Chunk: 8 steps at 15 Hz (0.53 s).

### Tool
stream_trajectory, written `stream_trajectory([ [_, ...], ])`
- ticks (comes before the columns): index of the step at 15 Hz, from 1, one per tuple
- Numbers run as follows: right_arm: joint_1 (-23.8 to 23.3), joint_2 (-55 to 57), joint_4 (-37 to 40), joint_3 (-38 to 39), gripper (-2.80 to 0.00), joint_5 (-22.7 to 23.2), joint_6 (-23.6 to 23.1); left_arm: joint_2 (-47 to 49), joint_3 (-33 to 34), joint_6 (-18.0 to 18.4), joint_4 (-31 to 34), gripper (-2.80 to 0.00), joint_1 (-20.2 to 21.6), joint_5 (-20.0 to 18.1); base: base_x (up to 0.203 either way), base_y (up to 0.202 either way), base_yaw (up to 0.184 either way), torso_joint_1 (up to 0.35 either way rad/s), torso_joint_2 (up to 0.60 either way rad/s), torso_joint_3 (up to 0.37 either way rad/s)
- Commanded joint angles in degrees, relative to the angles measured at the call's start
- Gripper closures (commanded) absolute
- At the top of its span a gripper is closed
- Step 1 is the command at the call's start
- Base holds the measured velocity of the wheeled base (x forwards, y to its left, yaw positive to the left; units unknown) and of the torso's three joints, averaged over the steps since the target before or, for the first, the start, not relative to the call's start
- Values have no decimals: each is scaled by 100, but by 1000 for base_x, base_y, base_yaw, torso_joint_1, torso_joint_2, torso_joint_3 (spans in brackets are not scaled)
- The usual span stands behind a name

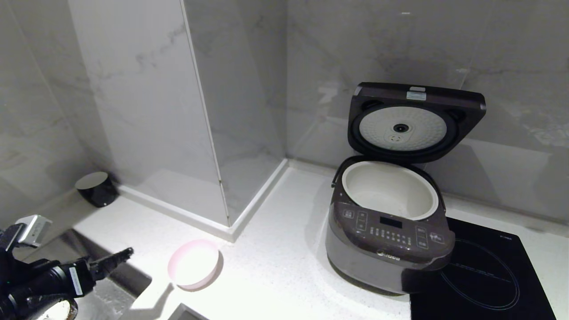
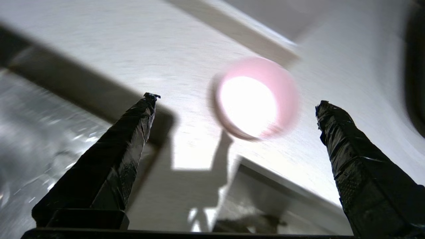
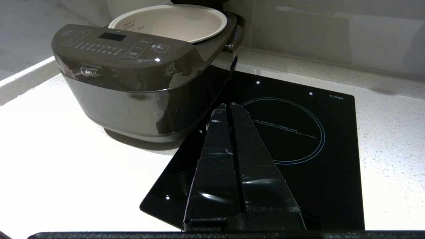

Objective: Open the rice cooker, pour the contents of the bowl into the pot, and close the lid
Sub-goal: Turn on the tap

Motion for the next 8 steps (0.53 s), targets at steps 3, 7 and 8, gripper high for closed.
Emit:
stream_trajectory([
  [3,0,0,0,0,0,1,-2,-1212,396,-35,10,-280,-791,27,0,0,0,0,0,0],
  [7,0,0,0,0,0,1,-2,-1436,437,-6,175,-280,-814,310,0,0,0,0,0,0],
  [8,0,0,0,0,0,1,-2,-1451,437,-6,183,-280,-814,308,0,0,0,0,0,0],
])
